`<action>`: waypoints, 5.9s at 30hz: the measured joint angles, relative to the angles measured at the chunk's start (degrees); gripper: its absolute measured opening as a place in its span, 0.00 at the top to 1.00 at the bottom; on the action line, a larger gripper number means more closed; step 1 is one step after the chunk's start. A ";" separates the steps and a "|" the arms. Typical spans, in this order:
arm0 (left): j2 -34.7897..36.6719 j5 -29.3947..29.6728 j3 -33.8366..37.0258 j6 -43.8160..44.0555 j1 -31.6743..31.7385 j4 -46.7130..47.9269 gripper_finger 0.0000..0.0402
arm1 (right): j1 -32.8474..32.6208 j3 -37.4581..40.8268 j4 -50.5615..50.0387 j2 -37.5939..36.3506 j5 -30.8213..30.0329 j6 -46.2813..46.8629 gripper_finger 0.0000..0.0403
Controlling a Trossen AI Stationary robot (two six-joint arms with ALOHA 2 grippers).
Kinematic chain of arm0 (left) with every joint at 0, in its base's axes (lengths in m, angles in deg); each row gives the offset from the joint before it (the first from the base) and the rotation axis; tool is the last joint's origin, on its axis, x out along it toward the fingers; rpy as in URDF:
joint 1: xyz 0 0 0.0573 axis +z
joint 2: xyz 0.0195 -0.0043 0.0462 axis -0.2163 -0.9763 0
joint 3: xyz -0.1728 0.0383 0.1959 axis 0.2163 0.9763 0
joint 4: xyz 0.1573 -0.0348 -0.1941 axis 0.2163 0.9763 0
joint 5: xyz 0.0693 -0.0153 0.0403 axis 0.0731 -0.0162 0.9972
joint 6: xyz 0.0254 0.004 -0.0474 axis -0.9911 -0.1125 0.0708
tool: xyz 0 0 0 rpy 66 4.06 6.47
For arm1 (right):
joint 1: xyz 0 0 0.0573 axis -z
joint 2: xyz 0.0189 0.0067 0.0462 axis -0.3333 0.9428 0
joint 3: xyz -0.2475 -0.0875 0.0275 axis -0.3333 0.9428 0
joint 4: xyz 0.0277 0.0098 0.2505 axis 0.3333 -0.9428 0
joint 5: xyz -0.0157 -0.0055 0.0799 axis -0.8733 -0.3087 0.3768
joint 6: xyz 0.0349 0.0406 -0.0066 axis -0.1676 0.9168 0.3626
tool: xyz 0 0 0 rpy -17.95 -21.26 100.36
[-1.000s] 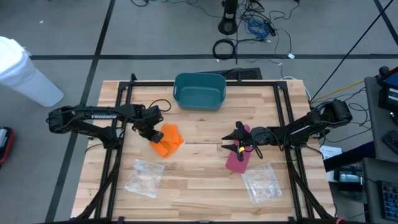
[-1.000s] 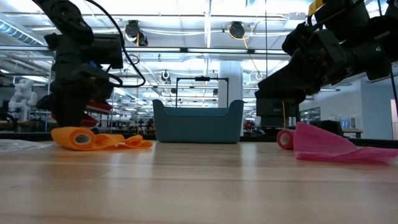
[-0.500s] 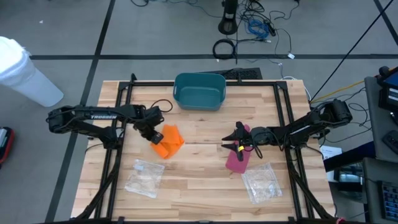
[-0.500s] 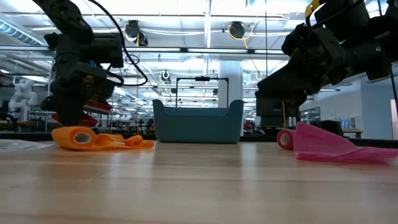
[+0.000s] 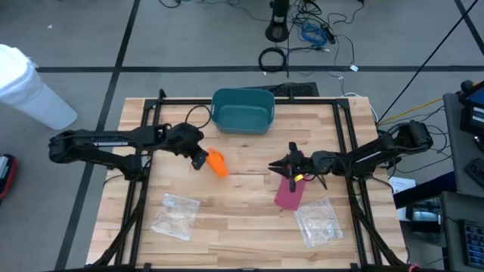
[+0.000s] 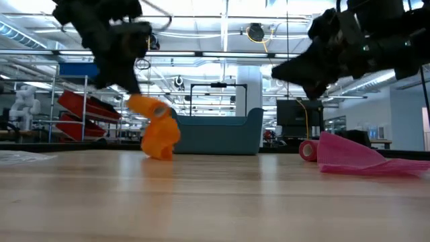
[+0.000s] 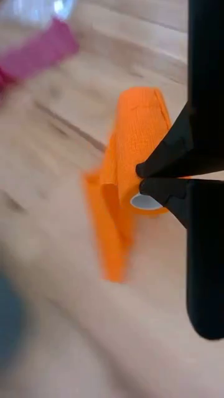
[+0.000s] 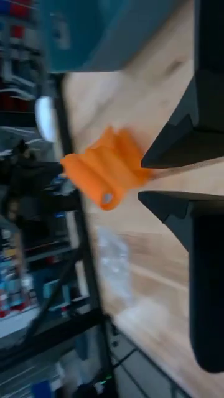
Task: Roll bandage
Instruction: Roll the orange bandage
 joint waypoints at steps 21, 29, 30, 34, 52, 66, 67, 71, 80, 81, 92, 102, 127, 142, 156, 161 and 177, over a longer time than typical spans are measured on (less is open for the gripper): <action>-10.48 24.26 -0.30 -23.81 -13.85 -43.98 1.00 | -4.25 -12.61 -13.26 -2.49 -16.82 -16.94 0.48; -15.03 24.51 -0.25 -20.43 -13.75 -52.37 1.00 | -7.68 -12.59 -14.23 -2.18 -24.19 -27.42 0.57; -15.18 24.53 -0.25 -20.42 -13.73 -53.03 1.00 | -7.93 -12.59 -14.46 -2.18 -24.81 -27.78 0.58; -15.35 24.55 -0.25 -20.38 -13.70 -55.26 1.00 | -8.61 -12.59 -15.84 -2.14 -29.23 -28.96 0.58; -15.37 24.55 -0.23 -18.80 -13.77 -57.79 1.00 | -7.84 -12.57 -13.09 -2.11 -28.04 -29.19 0.59; -21.09 23.43 -0.19 -17.26 -13.85 -66.26 1.00 | -7.40 -12.52 -10.40 -2.11 -26.48 -30.66 0.59; -21.12 23.37 -0.19 -17.32 -13.84 -66.31 1.00 | -7.40 -12.52 -10.38 -2.11 -26.49 -30.65 0.59; -21.14 22.43 -0.19 -17.28 -13.83 -66.24 1.00 | -7.41 -12.52 -10.35 -2.11 -26.63 -30.92 0.67; -20.70 18.65 -0.17 -18.07 -14.54 -63.53 0.96 | -8.08 -12.35 -11.17 -2.32 -28.60 -36.53 0.97; -20.38 18.15 -0.17 -19.52 -14.81 -62.60 0.95 | -8.39 -12.35 -11.33 -2.58 -28.84 -37.18 0.98; -14.83 16.67 -0.20 -39.14 -17.96 -59.18 0.79 | -8.66 -12.59 -16.93 -12.38 -25.19 -29.94 0.99; -17.51 17.76 -0.21 -44.46 -16.35 -62.48 0.79 | -1.67 -12.59 -25.28 -23.34 -2.43 -6.29 1.00; -27.21 10.12 -2.38 -38.37 -12.94 -71.84 0.47 | 2.09 -12.57 -24.26 -19.37 3.34 -0.43 1.00; -32.35 10.25 -6.09 -38.43 -12.65 -69.41 0.89 | 3.24 -12.57 -22.29 -19.77 6.29 -0.43 1.00; -32.33 5.91 -6.07 -35.41 -17.10 -60.56 1.00 | 3.55 -12.55 -23.54 -21.42 -2.61 -7.02 1.00; -32.33 5.85 -6.07 -34.45 -19.70 -57.69 1.00 | 3.55 -12.55 -25.66 -21.44 -8.86 -13.24 1.00; -32.33 11.70 -6.05 -27.64 -20.23 -55.25 0.87 | 0.87 -12.52 -30.85 -21.82 -15.20 -30.94 1.00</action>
